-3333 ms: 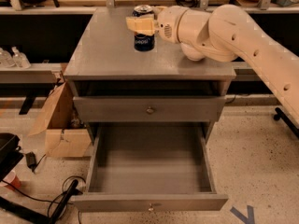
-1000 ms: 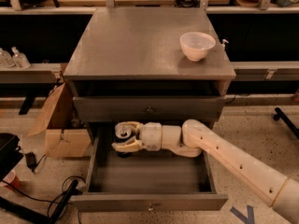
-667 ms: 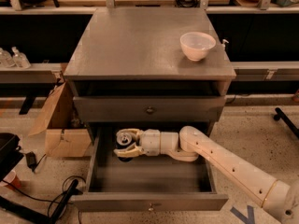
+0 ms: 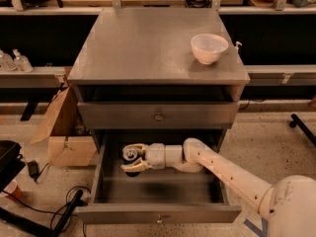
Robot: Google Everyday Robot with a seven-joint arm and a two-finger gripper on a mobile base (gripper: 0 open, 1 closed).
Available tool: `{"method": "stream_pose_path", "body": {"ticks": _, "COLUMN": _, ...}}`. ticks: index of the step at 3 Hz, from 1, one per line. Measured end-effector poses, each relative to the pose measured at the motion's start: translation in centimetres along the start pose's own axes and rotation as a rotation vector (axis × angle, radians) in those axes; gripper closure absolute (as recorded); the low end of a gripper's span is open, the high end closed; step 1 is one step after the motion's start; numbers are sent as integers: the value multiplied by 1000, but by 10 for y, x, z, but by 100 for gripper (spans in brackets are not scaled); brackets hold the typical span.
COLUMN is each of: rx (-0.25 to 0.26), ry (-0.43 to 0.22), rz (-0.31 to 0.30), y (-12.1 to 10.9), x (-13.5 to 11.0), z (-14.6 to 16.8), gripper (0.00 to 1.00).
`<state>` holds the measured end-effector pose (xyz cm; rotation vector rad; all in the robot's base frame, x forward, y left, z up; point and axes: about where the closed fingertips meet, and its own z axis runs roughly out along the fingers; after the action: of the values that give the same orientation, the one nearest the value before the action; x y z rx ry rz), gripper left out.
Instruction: Place pepsi can into middle drawer
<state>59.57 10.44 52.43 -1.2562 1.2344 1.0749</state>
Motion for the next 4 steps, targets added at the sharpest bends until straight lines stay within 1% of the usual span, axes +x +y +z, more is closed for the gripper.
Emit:
{"method": "stream_pose_path", "body": {"ticks": 1, "rx": 14, "ry": -11, "rz": 52, "y": 4, "x": 38, "z": 13, "gripper": 100}}
{"method": "stream_pose_path", "body": {"ticks": 2, "rx": 40, "ry": -12, "rz": 92, "y": 12, "x": 68, "z": 23, "gripper": 100}}
{"method": "stream_pose_path", "body": {"ticks": 3, "rx": 60, "ry": 5, "rz": 117, "y": 16, "x": 87, "z": 31, "gripper": 97}}
{"method": "stream_pose_path", "body": {"ticks": 4, "rx": 55, "ry": 2, "rz": 116, "y": 17, "x": 86, "z": 33, "gripper": 75}}
